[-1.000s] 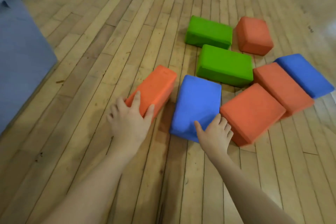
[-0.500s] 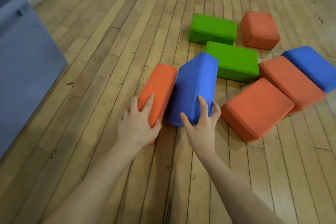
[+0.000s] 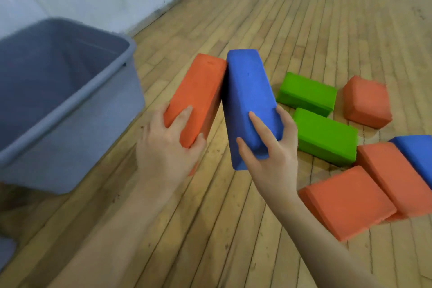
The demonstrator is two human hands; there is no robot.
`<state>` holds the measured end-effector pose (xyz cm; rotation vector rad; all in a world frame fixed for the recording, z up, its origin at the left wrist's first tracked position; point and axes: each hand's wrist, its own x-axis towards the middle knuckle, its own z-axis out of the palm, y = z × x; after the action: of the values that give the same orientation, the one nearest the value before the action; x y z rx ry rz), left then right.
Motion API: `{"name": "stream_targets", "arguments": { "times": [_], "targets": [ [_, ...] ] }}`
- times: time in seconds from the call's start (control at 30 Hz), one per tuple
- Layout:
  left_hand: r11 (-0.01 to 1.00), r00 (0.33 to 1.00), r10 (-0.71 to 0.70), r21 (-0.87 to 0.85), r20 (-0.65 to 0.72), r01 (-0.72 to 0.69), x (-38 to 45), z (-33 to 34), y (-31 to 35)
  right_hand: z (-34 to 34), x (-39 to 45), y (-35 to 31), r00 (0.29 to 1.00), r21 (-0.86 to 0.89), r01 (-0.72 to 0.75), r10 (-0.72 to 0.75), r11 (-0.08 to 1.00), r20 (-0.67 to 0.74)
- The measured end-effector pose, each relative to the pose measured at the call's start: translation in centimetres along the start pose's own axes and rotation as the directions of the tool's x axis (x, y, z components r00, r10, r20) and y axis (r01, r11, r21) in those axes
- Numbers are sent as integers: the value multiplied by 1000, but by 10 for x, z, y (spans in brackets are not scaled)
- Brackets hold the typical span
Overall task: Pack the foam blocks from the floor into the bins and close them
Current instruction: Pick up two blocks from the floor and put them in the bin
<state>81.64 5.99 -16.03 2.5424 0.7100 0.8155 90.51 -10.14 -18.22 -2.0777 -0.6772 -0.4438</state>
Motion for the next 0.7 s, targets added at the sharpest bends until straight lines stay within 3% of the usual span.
{"name": "stream_targets", "arguments": {
  "times": [0.13,0.33,0.47,0.7],
  "targets": [
    [995,981,-98,-2,-168,99,17,-60,7,-1,41,-60,993,126,114,-112,985,-25],
    [969,896,-196,62,-398,239,37,-156,-19,32,71,-167,978,320,204,-210,925,-18],
    [918,872,-294,138,-392,371,55,-200,-72,83,82,-224,968,392,192,-240,900,77],
    [864,873,-318,267,-370,427,103,-216,-188,202,96,-286,951,423,105,-215,900,222]
  ]
}}
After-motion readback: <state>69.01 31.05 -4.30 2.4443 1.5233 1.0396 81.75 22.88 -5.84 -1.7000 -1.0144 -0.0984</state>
